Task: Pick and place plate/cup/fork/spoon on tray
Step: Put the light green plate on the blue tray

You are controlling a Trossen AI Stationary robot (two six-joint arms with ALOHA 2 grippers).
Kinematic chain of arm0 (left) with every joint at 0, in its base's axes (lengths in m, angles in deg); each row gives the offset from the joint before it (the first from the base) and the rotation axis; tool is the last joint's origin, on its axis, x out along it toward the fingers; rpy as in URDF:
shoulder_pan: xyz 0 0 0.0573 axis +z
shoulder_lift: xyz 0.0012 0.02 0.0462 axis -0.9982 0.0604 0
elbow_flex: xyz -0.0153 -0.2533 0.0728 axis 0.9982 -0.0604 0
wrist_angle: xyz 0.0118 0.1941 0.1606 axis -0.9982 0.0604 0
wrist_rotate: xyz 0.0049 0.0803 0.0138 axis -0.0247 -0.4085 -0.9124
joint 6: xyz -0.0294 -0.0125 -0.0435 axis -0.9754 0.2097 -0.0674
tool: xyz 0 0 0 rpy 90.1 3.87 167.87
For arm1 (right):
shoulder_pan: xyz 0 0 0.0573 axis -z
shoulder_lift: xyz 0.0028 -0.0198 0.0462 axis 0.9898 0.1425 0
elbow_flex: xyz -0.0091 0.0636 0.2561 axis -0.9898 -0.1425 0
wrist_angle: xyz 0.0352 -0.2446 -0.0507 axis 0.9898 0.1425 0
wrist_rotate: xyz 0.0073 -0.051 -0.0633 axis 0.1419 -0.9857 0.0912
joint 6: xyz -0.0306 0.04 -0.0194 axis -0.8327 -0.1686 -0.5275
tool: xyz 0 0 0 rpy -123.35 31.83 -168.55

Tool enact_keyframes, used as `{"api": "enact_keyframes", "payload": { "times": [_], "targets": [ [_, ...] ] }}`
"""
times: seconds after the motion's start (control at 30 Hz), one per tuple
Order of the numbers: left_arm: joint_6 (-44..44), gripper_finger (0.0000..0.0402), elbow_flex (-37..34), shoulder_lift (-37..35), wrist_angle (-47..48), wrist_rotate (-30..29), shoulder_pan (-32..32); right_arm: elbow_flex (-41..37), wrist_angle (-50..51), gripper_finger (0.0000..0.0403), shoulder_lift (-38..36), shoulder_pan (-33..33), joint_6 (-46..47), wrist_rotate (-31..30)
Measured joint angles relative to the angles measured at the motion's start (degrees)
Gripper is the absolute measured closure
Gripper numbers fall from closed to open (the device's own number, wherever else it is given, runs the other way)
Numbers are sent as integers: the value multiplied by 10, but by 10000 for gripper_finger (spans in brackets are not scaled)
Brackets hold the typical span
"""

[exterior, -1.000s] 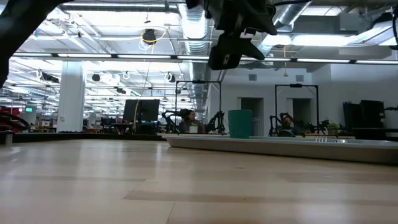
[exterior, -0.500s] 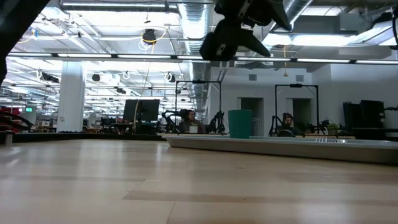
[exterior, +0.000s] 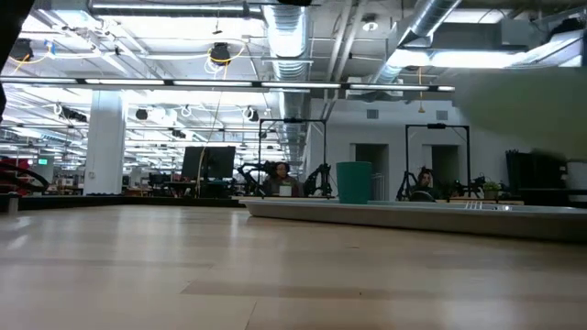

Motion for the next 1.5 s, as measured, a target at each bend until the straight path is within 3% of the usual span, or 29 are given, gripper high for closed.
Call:
{"api": "enact_keyframes", "payload": {
  "times": [0.43, 0.97, 1.17, 1.3, 1.43, 1.5],
  "targets": [
    [-6, 237, -18, -1, 26, -37, -9, 68, 11, 396, 0, 147, -210, -20],
    [-5, 237, -18, 2, 32, -87, -17, 160, 4, 396, 0, 239, -403, -20],
    [2, 239, -18, 2, 3, -82, -14, 195, 4, 395, 0, 271, -458, -20],
    [1, 282, -18, 2, 10, -80, -15, 213, 5, 395, 0, 287, -487, -20],
    [0, 370, -18, 2, 25, -88, -14, 218, 7, 395, 0, 300, -502, -15],
    [-4, 379, -18, 2, 28, -89, -13, 218, 11, 394, 0, 305, -504, -18]
  ]
}}
